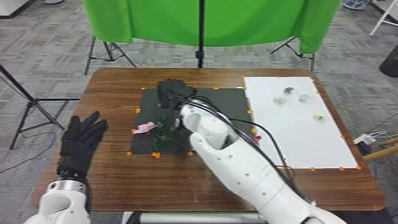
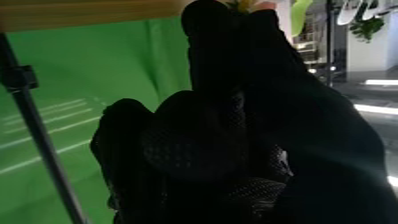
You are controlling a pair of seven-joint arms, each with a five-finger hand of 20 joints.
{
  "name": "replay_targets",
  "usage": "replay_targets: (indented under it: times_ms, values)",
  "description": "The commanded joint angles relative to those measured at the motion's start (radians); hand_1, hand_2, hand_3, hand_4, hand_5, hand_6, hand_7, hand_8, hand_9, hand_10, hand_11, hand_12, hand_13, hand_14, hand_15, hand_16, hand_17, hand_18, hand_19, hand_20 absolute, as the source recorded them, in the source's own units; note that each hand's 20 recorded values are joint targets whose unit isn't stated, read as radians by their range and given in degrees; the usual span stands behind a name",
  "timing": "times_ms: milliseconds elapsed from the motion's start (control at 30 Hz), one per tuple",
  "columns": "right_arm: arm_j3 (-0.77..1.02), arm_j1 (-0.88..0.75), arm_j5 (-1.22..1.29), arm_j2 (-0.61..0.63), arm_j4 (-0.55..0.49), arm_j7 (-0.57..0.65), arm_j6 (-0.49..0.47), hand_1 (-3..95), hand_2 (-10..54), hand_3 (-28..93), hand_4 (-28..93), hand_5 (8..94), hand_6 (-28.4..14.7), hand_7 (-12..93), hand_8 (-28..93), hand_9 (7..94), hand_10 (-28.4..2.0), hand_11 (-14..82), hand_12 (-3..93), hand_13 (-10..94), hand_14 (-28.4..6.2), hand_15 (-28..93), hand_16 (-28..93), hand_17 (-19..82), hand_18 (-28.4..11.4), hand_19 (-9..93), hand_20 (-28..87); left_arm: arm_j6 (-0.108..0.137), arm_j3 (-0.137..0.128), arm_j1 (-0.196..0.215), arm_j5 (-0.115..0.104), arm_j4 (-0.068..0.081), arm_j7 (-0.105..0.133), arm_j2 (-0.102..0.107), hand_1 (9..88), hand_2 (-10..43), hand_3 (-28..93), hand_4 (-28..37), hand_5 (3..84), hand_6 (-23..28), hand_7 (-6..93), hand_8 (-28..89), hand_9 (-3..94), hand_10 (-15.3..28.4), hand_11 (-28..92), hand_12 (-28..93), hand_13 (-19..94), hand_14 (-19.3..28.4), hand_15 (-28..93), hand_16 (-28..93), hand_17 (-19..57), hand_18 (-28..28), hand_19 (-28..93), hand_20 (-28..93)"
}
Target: Arrange flowers
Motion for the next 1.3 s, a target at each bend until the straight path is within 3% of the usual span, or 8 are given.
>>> replay_targets:
  times_ms: [33,700,1033,1167,1300]
  values:
    - [0.044,0.022,-0.093,-0.072,0.053,-0.035,-0.029,63.3,-9.5,62,-17,80.1,-2.8,17,11,92.5,-9.6,7.2,38.4,92,-2.1,62,35,67,-10.8,93,62,-0.015,0.013,0.002,0.001,0.0,0.0,0.001,13.5,22.4,58,-28.3,40.5,4.3,4.5,-6,40.3,11.2,17,10,31,12.1,9,3,6.1,10.6,2,20]
    - [0.107,0.002,-0.173,-0.127,0.111,-0.072,-0.09,61.5,-9.5,58,-16,75.2,-1.5,15,7,90.4,-10.1,5.7,35.4,91,-1.9,61,34,67,-10.5,93,61,-0.016,0.015,-0.003,0.005,0.003,-0.005,-0.003,14.8,19.0,57,-28.3,42.0,4.6,4.6,-6,42.7,11.6,17,11,32,12.3,9,3,6.0,10.7,2,20]
    - [0.099,0.002,-0.155,-0.117,0.102,-0.061,-0.109,57.6,-9.5,57,-16,73.1,-1.5,15,6,89.1,-11.1,11.1,31.6,92,-2.1,60,34,67,-10.7,93,60,-0.022,0.012,-0.005,0.008,0.006,-0.009,-0.005,14.2,17.9,58,-28.3,41.7,4.6,4.8,-6,42.2,11.6,17,11,32,12.3,9,3,5.9,10.7,1,20]
    - [0.079,0.008,-0.119,-0.086,0.074,-0.037,-0.115,56.5,-9.5,56,-16,72.2,-1.1,15,6,88.1,-11.2,13.4,29.6,92,-2.1,60,34,67,-10.6,93,59,-0.026,0.01,0.0,0.007,0.004,-0.01,-0.007,14.4,17.3,58,-28.3,41.9,4.9,4.5,-6,42.9,12.0,17,11,32,13.1,9,3,5.8,10.9,1,20]
    - [0.021,0.044,0.002,0.017,-0.026,0.012,-0.104,54.4,-9.5,57,-17,71.2,-0.7,16,5,87.2,-11.0,15.1,27.7,92,-2.0,60,34,67,-10.6,93,59,-0.019,0.002,0.018,0.007,-0.004,-0.012,-0.011,15.2,17.2,57,-28.3,42.3,5.5,4.2,-6,44.5,13.1,17,11,33,14.5,9,3,5.8,11.2,2,20]
